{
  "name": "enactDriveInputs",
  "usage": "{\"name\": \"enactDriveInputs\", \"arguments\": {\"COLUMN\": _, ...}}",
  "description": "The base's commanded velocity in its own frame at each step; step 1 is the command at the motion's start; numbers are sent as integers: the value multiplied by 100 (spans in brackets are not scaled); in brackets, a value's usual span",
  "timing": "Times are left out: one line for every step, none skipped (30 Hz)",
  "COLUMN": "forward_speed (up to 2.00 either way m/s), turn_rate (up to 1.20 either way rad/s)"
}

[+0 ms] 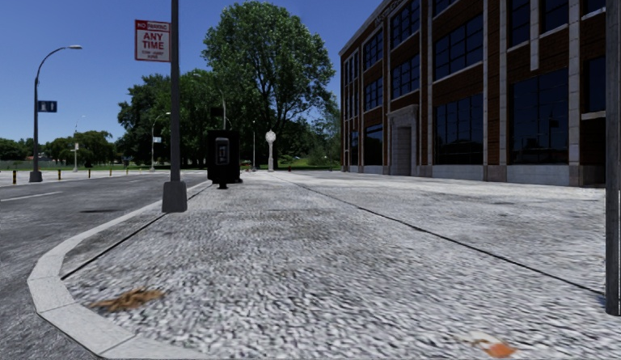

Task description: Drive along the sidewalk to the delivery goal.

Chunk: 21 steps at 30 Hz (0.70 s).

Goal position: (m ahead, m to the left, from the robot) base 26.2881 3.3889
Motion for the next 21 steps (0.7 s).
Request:
{"name": "enactDriveInputs", "arguments": {"forward_speed": 200, "turn_rate": 0}}
{"name": "enactDriveInputs", "arguments": {"forward_speed": 200, "turn_rate": 0}}
{"name": "enactDriveInputs", "arguments": {"forward_speed": 200, "turn_rate": 0}}
{"name": "enactDriveInputs", "arguments": {"forward_speed": 200, "turn_rate": 0}}
{"name": "enactDriveInputs", "arguments": {"forward_speed": 200, "turn_rate": 0}}
{"name": "enactDriveInputs", "arguments": {"forward_speed": 200, "turn_rate": 0}}
{"name": "enactDriveInputs", "arguments": {"forward_speed": 200, "turn_rate": 0}}
{"name": "enactDriveInputs", "arguments": {"forward_speed": 200, "turn_rate": 0}}
{"name": "enactDriveInputs", "arguments": {"forward_speed": 200, "turn_rate": 0}}
{"name": "enactDriveInputs", "arguments": {"forward_speed": 200, "turn_rate": 0}}
{"name": "enactDriveInputs", "arguments": {"forward_speed": 200, "turn_rate": 0}}
{"name": "enactDriveInputs", "arguments": {"forward_speed": 200, "turn_rate": 0}}
{"name": "enactDriveInputs", "arguments": {"forward_speed": 200, "turn_rate": 0}}
{"name": "enactDriveInputs", "arguments": {"forward_speed": 200, "turn_rate": 0}}
{"name": "enactDriveInputs", "arguments": {"forward_speed": 200, "turn_rate": 0}}
{"name": "enactDriveInputs", "arguments": {"forward_speed": 200, "turn_rate": 0}}
{"name": "enactDriveInputs", "arguments": {"forward_speed": 200, "turn_rate": 0}}
{"name": "enactDriveInputs", "arguments": {"forward_speed": 200, "turn_rate": 0}}
{"name": "enactDriveInputs", "arguments": {"forward_speed": 200, "turn_rate": 0}}
{"name": "enactDriveInputs", "arguments": {"forward_speed": 200, "turn_rate": 0}}
{"name": "enactDriveInputs", "arguments": {"forward_speed": 200, "turn_rate": 0}}
